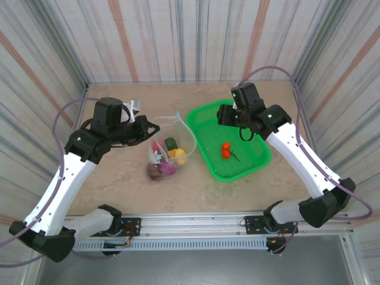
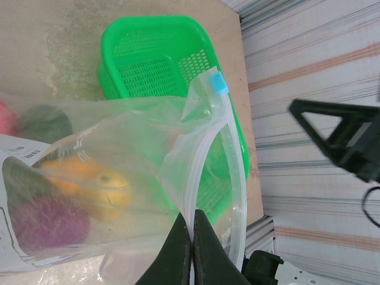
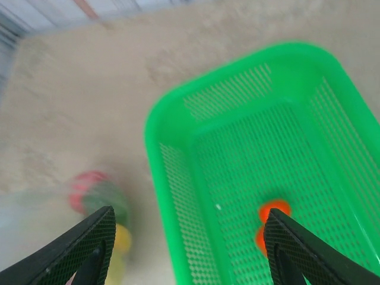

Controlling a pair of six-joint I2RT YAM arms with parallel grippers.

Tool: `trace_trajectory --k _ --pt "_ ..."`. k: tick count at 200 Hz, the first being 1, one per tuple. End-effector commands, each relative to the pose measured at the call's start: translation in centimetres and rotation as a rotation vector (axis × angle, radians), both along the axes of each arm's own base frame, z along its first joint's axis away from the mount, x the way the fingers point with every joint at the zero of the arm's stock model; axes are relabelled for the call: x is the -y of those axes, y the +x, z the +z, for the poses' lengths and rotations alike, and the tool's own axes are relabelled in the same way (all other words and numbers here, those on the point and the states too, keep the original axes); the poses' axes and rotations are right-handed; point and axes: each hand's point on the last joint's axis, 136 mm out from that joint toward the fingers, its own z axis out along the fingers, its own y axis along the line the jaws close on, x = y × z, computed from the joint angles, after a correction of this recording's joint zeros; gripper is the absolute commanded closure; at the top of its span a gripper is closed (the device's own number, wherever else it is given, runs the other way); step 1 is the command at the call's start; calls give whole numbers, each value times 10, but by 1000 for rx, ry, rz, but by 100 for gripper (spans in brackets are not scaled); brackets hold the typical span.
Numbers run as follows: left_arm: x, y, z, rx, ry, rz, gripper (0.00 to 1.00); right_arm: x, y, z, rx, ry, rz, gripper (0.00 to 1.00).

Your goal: Place the food in the zip-top bag and seal the zipper

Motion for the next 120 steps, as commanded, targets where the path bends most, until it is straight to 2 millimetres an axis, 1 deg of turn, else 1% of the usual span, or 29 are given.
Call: trace_trajectory --k 1,33,43,60,80,95,108,120 --pt "-3 -7 3 17 3 -19 100 10 -19 -46 -169 -35 9 31" --pt "-1 -8 2 0 20 -42 100 3 -26 -92 -308 -83 56 31" --pt "-1 -7 2 3 20 -45 100 5 -30 -106 -362 -113 56 30" --pt "2 -4 -4 -7 12 -48 100 10 -35 -126 -394 -144 53 29" --pt "8 -10 -3 -29 -36 -74 100 16 -34 -146 -399 -145 35 30" --pt "3 -12 -4 -22 -32 -54 100 23 -33 -161 -419 -142 8 32" --pt "-1 -14 -2 3 -19 -54 100 18 -34 -174 -456 -121 16 35" --pt "-3 -12 -6 22 -4 -42 100 15 -36 -187 -480 -154 46 37"
